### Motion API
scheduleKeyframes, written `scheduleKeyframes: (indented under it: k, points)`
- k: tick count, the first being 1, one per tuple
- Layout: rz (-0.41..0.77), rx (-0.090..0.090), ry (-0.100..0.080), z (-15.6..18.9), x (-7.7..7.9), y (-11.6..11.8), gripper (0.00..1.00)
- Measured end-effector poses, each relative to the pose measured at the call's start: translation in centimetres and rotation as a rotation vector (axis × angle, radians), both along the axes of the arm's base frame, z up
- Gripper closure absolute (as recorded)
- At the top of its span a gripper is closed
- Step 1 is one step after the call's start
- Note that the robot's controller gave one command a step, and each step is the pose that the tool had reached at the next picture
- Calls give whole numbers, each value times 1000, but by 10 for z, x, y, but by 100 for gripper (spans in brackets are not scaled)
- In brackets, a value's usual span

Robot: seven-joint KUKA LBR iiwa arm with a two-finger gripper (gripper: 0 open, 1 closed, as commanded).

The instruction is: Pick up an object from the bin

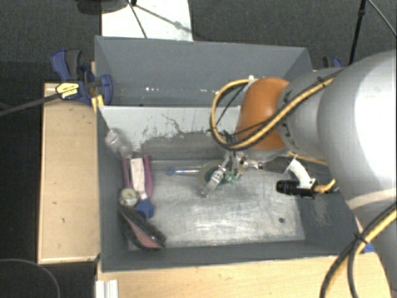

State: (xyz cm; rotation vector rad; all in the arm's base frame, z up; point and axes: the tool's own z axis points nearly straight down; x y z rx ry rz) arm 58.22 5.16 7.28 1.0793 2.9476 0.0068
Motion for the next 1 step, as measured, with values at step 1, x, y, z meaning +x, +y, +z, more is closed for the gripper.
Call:
scheduleKeyframes:
  k: [1]
  points:
    - [-202,-5,-10,1,-2,36,0]
